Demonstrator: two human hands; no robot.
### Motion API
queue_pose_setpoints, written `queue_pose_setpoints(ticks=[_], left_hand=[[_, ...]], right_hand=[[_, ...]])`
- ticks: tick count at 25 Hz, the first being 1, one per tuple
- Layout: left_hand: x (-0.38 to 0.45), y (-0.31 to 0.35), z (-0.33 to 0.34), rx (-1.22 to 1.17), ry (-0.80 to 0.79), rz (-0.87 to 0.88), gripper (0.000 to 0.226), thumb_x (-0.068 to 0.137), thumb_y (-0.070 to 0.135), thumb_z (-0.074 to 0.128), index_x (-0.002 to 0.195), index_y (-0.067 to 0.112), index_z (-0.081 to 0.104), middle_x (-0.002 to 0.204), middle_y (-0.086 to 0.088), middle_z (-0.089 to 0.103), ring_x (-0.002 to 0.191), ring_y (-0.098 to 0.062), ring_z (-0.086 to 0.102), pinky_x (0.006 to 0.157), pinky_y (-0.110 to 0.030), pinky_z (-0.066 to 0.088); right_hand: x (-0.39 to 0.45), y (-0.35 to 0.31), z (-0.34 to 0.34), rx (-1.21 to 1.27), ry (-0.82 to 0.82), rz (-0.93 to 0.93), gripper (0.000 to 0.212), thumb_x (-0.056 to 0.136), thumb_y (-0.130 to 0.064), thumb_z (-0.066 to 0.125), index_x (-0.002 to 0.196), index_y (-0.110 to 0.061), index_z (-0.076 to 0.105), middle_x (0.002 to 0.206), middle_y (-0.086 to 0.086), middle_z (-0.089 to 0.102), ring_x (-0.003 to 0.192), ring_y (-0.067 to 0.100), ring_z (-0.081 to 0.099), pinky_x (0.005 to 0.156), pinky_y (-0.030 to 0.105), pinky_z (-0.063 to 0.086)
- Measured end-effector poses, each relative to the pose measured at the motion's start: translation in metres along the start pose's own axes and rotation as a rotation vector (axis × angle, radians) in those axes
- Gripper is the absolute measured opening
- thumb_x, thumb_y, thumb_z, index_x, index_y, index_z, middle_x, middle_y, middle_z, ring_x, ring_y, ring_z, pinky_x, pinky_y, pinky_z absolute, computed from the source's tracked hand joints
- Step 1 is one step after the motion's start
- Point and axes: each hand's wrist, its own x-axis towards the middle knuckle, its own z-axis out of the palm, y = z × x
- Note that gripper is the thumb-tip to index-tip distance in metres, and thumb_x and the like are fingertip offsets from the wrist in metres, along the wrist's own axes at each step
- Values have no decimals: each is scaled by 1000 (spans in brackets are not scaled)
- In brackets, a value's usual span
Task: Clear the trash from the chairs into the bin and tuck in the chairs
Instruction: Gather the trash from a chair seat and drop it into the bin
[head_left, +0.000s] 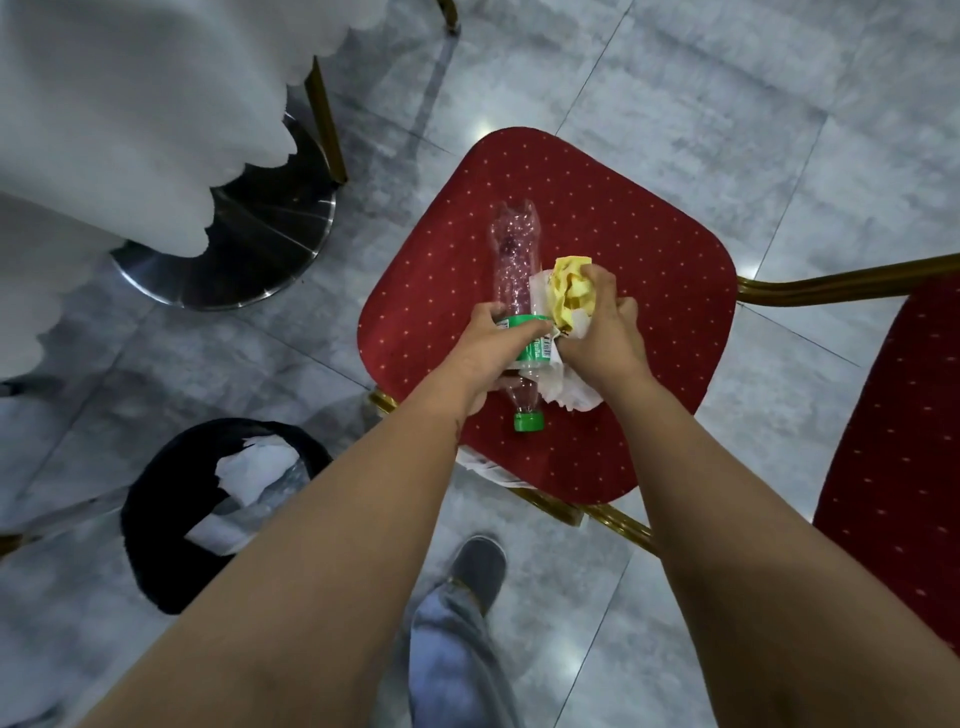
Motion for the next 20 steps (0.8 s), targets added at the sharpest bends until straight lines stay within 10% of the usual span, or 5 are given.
queue_pose_setpoints(ticks=[20], left_hand=[[-105,-79,-139,-320,-15,-32,56,73,39,81,118,29,50,124,-9,62,115,-29,59,94,-50,53]], right_hand=[[-142,-82,114,27,8,-164,71,85,3,58,143,-31,34,114,5,43,83,22,52,65,32,43]])
